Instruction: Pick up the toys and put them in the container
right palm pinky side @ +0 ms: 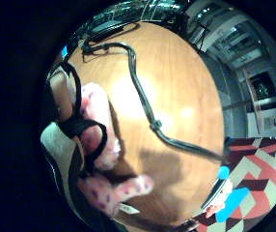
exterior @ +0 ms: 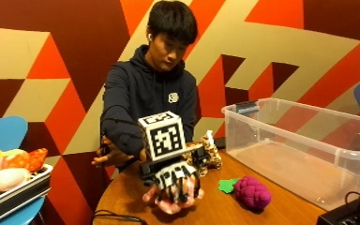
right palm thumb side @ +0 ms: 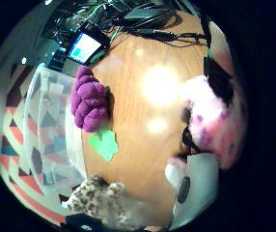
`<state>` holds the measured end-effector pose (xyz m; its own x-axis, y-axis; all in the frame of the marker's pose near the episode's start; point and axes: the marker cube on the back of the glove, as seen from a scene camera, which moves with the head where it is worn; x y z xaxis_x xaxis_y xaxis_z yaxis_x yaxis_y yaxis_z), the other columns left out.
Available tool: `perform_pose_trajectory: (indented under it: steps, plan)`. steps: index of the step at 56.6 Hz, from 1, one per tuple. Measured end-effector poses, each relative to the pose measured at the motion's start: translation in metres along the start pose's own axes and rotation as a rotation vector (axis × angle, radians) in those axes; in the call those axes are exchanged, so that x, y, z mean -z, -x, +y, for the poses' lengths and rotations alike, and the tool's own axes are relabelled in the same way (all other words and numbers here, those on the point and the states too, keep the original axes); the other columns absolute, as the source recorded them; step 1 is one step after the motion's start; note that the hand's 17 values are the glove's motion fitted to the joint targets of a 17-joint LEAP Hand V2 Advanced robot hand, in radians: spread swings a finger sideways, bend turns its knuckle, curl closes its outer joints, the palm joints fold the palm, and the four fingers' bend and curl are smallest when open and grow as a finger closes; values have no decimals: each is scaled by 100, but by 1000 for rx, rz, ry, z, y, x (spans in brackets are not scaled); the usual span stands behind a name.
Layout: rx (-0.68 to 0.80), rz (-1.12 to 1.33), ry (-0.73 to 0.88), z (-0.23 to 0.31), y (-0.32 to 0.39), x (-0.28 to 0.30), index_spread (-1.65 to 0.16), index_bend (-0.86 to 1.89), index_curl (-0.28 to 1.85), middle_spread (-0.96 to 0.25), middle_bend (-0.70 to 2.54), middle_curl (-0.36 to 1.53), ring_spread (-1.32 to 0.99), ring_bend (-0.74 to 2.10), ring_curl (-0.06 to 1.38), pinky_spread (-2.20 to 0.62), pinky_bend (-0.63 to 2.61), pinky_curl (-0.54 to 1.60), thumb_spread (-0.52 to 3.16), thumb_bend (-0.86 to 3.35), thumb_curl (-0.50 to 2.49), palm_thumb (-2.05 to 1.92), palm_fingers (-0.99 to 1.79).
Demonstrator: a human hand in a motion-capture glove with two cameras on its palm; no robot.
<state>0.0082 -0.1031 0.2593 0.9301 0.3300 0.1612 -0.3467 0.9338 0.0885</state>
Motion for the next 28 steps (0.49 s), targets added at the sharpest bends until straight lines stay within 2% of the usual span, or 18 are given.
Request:
perform_pose_trajectory:
  steps: [5, 16, 24, 28]
  plan:
    - [62, -1, -38, 1, 13, 51, -35, 52, 49, -29, 54, 17, -41, 116, 58, -41, 113, 42, 72, 31, 73, 86, 97]
    - [82, -128, -134, 40, 76, 169, -37, 54, 60, -34, 64, 21, -44, 118, 63, -42, 117, 46, 52, 31, 84, 84, 91]
    - [287, -235, -220, 65, 135, 246, -38, 55, 67, -36, 69, 24, -44, 120, 67, -43, 120, 48, 41, 33, 90, 82, 86]
    - [401, -265, -241, 71, 167, 266, -39, 55, 71, -37, 71, 26, -45, 121, 68, -43, 121, 49, 37, 33, 93, 81, 84]
